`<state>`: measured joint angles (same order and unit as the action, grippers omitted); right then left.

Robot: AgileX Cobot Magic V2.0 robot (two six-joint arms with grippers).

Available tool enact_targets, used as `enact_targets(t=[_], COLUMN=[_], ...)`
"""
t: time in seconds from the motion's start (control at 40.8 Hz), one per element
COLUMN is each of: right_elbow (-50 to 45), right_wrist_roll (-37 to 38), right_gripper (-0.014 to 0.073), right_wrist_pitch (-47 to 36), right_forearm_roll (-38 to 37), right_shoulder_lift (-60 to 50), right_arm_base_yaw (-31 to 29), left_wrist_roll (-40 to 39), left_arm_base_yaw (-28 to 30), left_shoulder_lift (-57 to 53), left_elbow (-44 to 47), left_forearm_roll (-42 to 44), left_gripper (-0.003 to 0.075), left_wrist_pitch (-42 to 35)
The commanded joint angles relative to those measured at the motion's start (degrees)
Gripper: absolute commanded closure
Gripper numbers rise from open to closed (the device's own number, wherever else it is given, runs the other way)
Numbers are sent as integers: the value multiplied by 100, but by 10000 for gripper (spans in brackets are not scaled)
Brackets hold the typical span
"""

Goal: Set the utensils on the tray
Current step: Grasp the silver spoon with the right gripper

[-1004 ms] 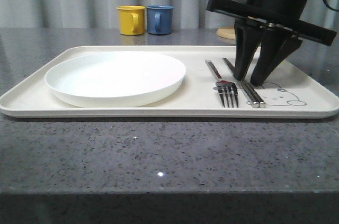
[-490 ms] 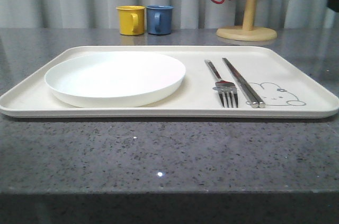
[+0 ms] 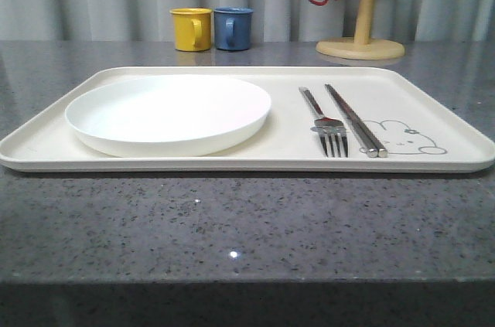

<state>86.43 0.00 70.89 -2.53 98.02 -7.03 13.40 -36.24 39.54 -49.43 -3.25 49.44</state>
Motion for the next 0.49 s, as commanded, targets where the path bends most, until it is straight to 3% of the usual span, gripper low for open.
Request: enact_targets(t=[0.0,0.465], right_elbow=[165,165], right_wrist_roll=[-77,-77], right_gripper=[325,349], right_wrist_pitch=[450,314], right_forearm_roll=[-101,-115], right_shoulder_lift=[-88,517], right_arm_base_yaw=[-45,-45], left_wrist_roll=[-59,-59], left_arm_base_yaw=[-32,-32], left_shoulder_lift=[17,17], left_elbow=[-161,-161], left_forearm_roll=[-33,-33], left_gripper=[385,385], left_wrist_pitch=[-402,-402])
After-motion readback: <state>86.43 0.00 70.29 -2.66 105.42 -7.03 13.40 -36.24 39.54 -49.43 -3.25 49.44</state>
